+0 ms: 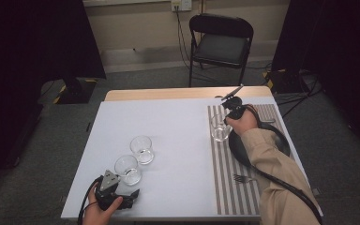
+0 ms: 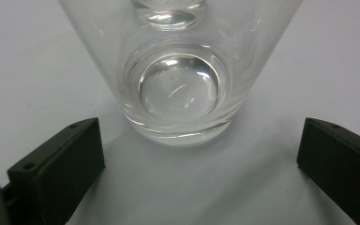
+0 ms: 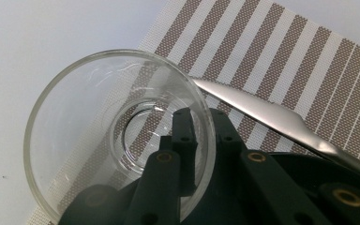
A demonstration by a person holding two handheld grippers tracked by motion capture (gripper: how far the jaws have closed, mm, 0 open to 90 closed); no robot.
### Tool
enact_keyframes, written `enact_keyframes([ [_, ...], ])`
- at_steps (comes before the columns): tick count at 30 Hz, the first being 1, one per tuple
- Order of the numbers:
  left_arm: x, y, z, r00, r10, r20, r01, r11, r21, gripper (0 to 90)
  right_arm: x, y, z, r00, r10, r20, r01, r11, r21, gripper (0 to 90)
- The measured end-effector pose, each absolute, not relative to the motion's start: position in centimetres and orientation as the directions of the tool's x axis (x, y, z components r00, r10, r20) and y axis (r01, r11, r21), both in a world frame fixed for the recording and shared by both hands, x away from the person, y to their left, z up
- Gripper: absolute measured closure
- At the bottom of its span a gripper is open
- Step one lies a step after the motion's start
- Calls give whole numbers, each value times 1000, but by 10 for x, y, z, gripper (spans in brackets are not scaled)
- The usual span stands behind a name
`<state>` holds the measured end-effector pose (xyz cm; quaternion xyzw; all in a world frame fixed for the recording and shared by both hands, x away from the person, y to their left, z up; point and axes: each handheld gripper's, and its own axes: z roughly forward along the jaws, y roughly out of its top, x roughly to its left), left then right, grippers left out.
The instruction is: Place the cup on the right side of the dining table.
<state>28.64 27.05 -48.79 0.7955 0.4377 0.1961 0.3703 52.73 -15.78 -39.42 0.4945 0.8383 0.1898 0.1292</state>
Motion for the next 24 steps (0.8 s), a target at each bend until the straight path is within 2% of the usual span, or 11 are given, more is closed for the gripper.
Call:
enact_keyframes([
  [8,287,271,-488,541,841,-10,551,-345,760,1,526,-161,-393,-478,878,-40,764,438,474,762],
  [18,286,270,-488,538,843,-11,550,-341,762,1,526,-159,-391,-490,872,-12,750,428,504,498],
  [24,286,270,-488,537,843,-11,550,-340,763,1,525,-160,-390,-479,878,9,761,410,503,419],
])
